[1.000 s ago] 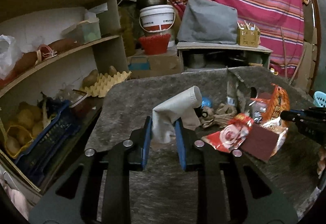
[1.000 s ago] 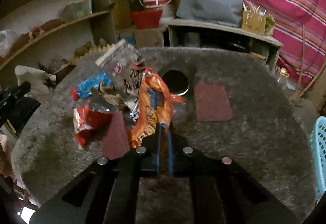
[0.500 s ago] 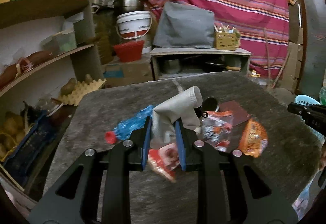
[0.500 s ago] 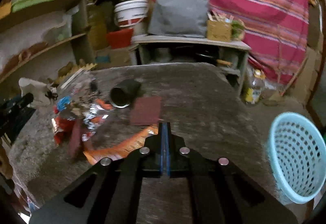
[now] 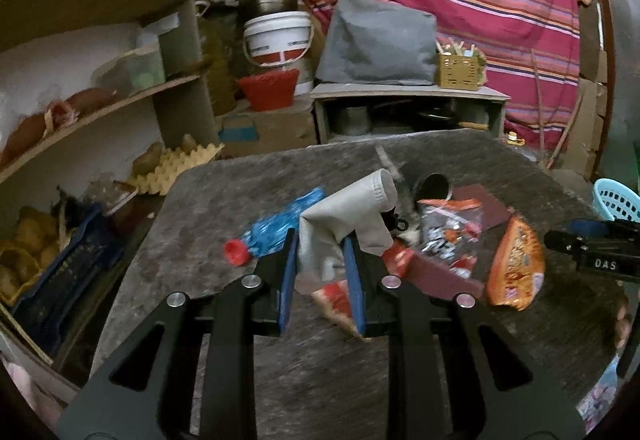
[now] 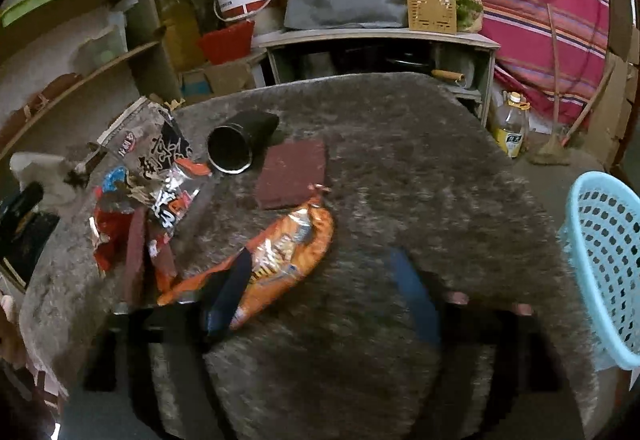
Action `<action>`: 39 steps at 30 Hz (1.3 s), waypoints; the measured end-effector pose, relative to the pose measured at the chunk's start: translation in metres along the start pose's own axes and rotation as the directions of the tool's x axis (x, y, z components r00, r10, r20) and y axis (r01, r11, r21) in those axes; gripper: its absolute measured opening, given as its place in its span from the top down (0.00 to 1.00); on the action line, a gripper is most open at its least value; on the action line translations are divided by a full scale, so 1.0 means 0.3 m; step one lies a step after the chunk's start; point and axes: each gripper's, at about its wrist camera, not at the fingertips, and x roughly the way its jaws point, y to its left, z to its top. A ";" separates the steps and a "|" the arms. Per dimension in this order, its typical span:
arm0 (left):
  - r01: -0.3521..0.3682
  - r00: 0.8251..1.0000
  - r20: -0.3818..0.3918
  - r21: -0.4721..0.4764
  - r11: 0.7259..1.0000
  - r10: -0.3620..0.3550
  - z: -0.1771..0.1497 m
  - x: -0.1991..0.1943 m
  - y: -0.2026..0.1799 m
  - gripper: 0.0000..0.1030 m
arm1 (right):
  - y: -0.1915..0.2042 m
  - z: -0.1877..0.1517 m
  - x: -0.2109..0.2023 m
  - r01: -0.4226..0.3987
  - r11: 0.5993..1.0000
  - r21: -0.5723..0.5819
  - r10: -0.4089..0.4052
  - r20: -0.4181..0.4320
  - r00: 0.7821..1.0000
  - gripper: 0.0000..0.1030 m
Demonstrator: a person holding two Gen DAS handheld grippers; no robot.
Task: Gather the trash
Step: 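Carry the grey sock and orange snack bag over the light-blue basket with both tools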
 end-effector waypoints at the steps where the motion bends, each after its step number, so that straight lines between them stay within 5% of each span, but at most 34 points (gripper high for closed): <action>1: -0.004 1.000 -0.004 -0.009 1.000 0.004 -0.010 0.001 0.019 0.79 | 0.018 -0.001 0.020 0.005 1.000 -0.003 -0.005 -0.017 1.000 0.29; 6: -0.036 0.999 -0.004 -0.020 0.999 0.036 -0.052 -0.002 0.078 0.79 | 0.102 -0.035 0.105 0.049 0.998 -0.038 -0.052 -0.094 0.994 0.34; 7: -0.035 0.999 -0.007 -0.026 0.999 0.035 -0.059 -0.001 0.087 0.79 | 0.122 -0.048 0.127 0.043 0.998 -0.043 -0.048 -0.116 0.992 0.46; 9: -0.031 0.999 -0.017 -0.038 0.999 0.031 -0.072 0.005 0.100 0.79 | 0.145 -0.060 0.133 0.070 0.995 -0.064 -0.076 -0.102 0.992 0.50; 11: -0.032 0.999 -0.022 -0.043 0.999 0.031 -0.077 0.008 0.108 0.79 | 0.166 -0.062 0.132 0.056 0.995 -0.087 -0.064 -0.096 0.993 0.65; 13: -0.030 0.999 -0.023 -0.048 0.998 0.029 -0.079 0.006 0.107 0.79 | 0.165 -0.058 0.124 0.045 0.995 -0.089 -0.053 -0.088 0.995 0.89; 16: -0.022 1.000 -0.009 -0.050 0.998 0.021 -0.073 -0.001 0.102 0.79 | 0.136 -0.054 0.098 0.022 0.998 -0.067 -0.026 -0.065 0.998 0.98; 28: 0.086 0.995 0.053 0.010 0.996 -0.086 0.038 -0.039 -0.150 0.79 | -0.140 -0.010 -0.191 0.044 0.999 0.001 -0.044 0.103 0.994 0.98; 39: 0.245 0.965 0.066 0.097 0.965 -0.252 0.121 -0.033 -0.596 0.79 | -0.565 -0.014 -0.376 0.167 0.975 0.148 -0.192 0.171 0.966 0.98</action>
